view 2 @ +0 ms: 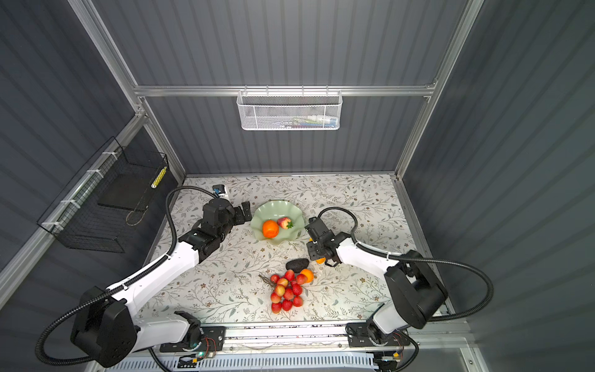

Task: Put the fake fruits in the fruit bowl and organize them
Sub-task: 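Grasp the yellow mango with the right gripper and drop it into the bowl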

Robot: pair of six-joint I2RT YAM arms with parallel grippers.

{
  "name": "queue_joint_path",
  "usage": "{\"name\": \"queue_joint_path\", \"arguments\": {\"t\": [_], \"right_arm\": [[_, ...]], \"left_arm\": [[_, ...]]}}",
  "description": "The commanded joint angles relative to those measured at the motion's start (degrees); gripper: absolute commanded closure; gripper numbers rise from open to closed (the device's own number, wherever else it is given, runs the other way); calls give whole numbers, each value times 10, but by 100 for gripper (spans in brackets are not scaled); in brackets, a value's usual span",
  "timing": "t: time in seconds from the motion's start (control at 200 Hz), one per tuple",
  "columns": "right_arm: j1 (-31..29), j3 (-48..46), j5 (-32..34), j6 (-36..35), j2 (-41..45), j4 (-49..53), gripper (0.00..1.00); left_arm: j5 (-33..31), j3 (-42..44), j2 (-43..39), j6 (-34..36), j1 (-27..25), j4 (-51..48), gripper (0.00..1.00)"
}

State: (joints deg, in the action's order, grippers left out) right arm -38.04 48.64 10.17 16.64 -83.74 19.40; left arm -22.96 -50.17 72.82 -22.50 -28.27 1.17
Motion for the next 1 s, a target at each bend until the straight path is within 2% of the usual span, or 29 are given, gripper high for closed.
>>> {"name": "queue_joint_path", "arguments": {"t": [0.0,0.125,0.33,0.62,0.715,0.825,0.936,0.996], "right_arm": [[2,30,19,-4,38,26,67],[2,113,-2,-36,4,21,66],[2,287,-42,-63,-152,19,64],[13,444,-65,-45,-318,49,61],[19,474,-65,-32,-349,67,56],[25,479,-74,-16,-363,72,44],[28,470,-72,-17,-343,70,31],[28,453,-69,-23,-314,62,28]], "left_arm": [[-11,21,-19,-30,4,30,0],[13,38,-26,-31,4,31,0],[51,75,-70,-33,4,29,0],[63,93,-130,-17,4,-8,0],[70,97,-144,-14,5,-9,0],[70,105,-156,-13,5,-8,0],[70,108,-160,-6,4,-6,0],[70,107,-160,-2,4,-6,0]]}}
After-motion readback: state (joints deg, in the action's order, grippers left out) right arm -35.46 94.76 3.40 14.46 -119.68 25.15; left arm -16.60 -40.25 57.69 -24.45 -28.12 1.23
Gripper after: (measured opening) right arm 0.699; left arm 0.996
